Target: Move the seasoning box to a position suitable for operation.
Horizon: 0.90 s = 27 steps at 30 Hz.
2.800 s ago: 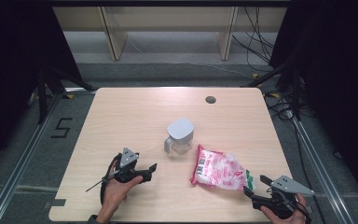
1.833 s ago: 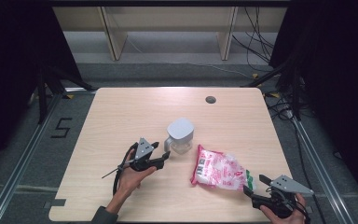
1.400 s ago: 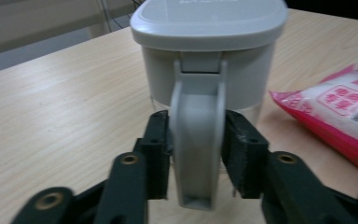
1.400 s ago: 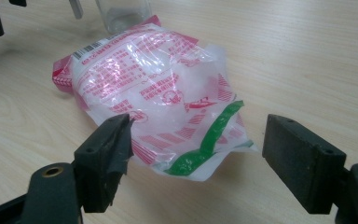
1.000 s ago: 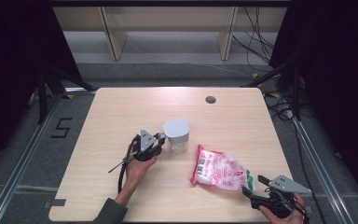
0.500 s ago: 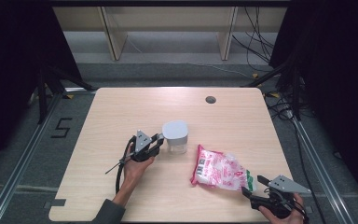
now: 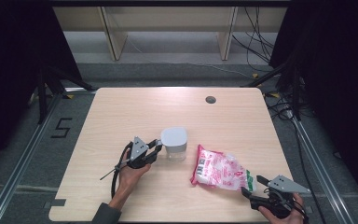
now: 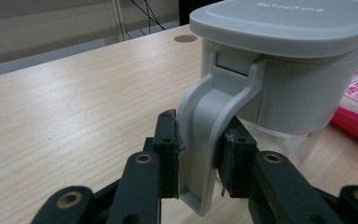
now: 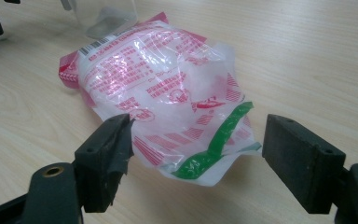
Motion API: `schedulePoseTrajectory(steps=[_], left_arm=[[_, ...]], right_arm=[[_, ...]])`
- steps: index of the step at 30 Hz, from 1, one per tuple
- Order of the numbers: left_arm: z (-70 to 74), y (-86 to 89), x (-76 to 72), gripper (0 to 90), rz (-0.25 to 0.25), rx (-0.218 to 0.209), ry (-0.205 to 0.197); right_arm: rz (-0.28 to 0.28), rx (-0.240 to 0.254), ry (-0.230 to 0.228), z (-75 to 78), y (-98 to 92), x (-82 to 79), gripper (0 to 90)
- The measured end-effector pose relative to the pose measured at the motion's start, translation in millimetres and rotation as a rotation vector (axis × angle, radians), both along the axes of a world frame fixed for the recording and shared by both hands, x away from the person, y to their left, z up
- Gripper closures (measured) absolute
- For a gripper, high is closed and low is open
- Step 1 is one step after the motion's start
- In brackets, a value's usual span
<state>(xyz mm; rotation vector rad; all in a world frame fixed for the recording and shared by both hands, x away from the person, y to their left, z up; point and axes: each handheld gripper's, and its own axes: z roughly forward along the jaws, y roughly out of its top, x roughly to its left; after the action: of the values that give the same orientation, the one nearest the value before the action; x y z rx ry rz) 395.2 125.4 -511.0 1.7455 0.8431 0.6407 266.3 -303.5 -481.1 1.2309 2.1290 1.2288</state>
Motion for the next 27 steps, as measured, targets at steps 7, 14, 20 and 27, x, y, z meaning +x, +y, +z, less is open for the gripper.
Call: schedulePoseTrajectory(steps=[7,14,20,27], left_arm=[[-0.1,-3.9,-5.1,71.0,-0.031,-0.006,0.006],[-1.3,-5.2,-2.1,71.9,-0.038,0.006,-0.017],[-2.0,-6.0,-3.3,72.0,-0.032,-0.008,-0.008],[-1.5,-8.2,-8.5,71.7,-0.042,-0.005,-0.010]], right_arm=[[0.004,-0.011,-0.025,0.4,-0.4,0.2,24.9],[0.012,0.001,-0.010,1.2,1.2,-0.4,25.0],[-0.004,0.015,0.011,1.3,3.3,-1.9,25.0],[-0.008,0.009,-0.006,1.6,3.8,-1.6,24.9]])
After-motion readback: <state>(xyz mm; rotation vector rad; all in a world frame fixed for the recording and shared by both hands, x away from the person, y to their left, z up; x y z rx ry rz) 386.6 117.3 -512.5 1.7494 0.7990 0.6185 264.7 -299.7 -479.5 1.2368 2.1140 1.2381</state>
